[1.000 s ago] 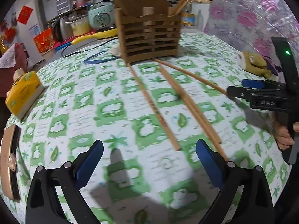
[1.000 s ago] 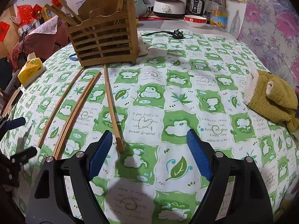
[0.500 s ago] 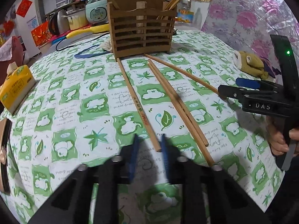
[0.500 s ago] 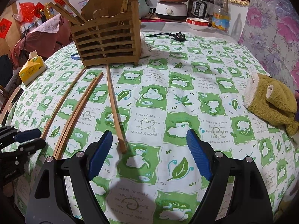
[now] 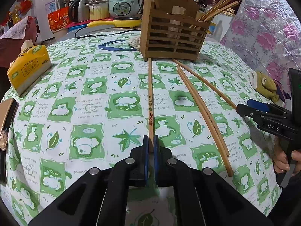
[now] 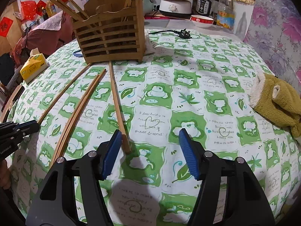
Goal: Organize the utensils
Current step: 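Lift the chopsticks with both tools and carry them over the wooden holder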
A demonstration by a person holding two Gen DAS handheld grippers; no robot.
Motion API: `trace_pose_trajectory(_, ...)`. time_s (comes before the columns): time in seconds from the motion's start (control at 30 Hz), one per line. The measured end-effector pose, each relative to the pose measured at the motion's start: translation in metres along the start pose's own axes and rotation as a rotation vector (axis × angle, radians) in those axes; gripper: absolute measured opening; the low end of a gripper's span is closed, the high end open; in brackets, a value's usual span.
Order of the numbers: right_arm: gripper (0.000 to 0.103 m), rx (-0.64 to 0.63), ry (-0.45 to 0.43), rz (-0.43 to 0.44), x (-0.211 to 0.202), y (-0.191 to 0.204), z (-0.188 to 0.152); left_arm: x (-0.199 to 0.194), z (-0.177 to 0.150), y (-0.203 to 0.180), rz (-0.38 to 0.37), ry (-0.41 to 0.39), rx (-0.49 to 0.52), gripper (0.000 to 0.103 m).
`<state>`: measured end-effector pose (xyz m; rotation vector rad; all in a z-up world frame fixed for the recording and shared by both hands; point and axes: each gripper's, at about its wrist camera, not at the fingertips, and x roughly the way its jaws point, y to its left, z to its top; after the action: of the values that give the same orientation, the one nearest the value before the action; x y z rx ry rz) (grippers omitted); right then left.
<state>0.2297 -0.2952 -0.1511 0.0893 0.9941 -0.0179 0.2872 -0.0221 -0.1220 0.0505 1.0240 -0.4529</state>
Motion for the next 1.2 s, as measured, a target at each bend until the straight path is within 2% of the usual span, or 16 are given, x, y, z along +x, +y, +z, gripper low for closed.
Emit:
trace_pose_trajectory(0.07,0.055,-0.008,0.001,0.006,0.000,0.001,0.000,0.000,0.000,0.000,-0.004,0.000,-0.004,0.006)
trace_pose_trajectory(0.13,0.046,-0.027,0.002,0.015,0.000,0.006,-0.001,0.003,0.001,-0.003,0.001,0.001,0.000,0.006)
trace_pose_trajectory(0.33,0.045,-0.120,0.009,0.062,-0.003,0.023,-0.006,0.002,-0.001,-0.002,0.004,0.000,0.005,0.006)
trace_pose_trajectory(0.57,0.043,-0.122,0.026,0.072,0.000,0.025,-0.007,0.004,0.000,-0.003,-0.001,-0.001,0.009,0.006)
trace_pose_trajectory(0.6,0.037,-0.122,0.026,0.076,0.000,0.025,-0.007,0.004,0.000,-0.003,-0.001,-0.001,0.009,0.006)
trace_pose_trajectory(0.7,0.009,-0.120,0.025,0.099,0.000,0.025,-0.007,0.004,0.000,-0.003,-0.009,-0.001,0.008,0.006)
trace_pose_trajectory(0.83,0.006,-0.122,0.022,0.107,-0.001,0.026,-0.007,0.005,0.000,-0.005,-0.029,-0.006,0.010,0.006)
trace_pose_trajectory(1.0,0.007,-0.113,-0.010,0.078,-0.008,0.025,-0.008,-0.010,-0.004,-0.009,-0.013,-0.071,0.026,0.006)
trace_pose_trajectory(1.2,0.007,-0.103,-0.070,0.053,-0.034,0.026,-0.022,-0.038,-0.018,-0.016,0.015,-0.106,0.048,0.006)
